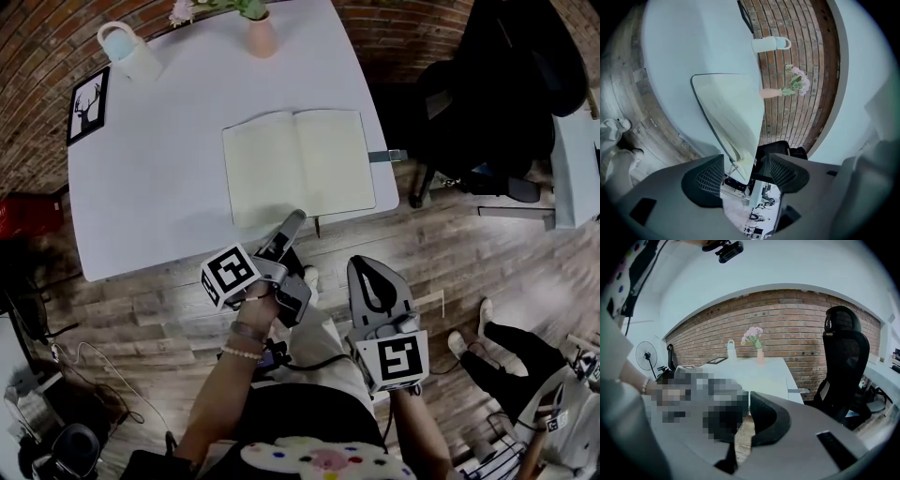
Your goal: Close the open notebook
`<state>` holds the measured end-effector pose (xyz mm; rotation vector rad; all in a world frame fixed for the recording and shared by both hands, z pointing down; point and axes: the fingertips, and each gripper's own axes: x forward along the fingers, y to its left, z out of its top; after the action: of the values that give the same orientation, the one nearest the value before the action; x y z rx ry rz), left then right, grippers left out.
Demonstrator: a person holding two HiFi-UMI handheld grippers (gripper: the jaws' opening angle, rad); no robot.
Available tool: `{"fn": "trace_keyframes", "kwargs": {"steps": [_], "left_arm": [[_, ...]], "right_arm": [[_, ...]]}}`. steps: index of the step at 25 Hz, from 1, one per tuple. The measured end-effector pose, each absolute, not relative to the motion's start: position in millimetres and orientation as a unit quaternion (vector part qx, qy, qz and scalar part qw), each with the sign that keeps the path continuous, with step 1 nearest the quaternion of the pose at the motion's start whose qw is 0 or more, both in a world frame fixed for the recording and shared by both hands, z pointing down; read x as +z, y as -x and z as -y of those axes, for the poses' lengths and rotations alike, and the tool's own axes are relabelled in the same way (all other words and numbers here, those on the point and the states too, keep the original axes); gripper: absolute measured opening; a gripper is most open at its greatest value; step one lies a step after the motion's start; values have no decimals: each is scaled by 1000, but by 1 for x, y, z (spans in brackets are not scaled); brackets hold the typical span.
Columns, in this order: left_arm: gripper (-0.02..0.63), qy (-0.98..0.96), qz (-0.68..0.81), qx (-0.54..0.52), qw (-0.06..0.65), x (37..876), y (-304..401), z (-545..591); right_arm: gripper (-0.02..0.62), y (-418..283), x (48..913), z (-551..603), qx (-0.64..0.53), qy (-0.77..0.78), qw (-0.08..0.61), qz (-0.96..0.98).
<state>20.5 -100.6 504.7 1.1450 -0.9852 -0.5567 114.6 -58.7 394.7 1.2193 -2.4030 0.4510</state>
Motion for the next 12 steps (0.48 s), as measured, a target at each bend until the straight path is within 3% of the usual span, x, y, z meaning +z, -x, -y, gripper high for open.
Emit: {"fn": "trace_keyframes", "kwargs": {"steps": [12], "left_arm": [[301, -498, 446, -274, 692, 504, -21, 109]], "right_arm": [[37, -129, 407, 63, 179, -429, 217, 859]]}}
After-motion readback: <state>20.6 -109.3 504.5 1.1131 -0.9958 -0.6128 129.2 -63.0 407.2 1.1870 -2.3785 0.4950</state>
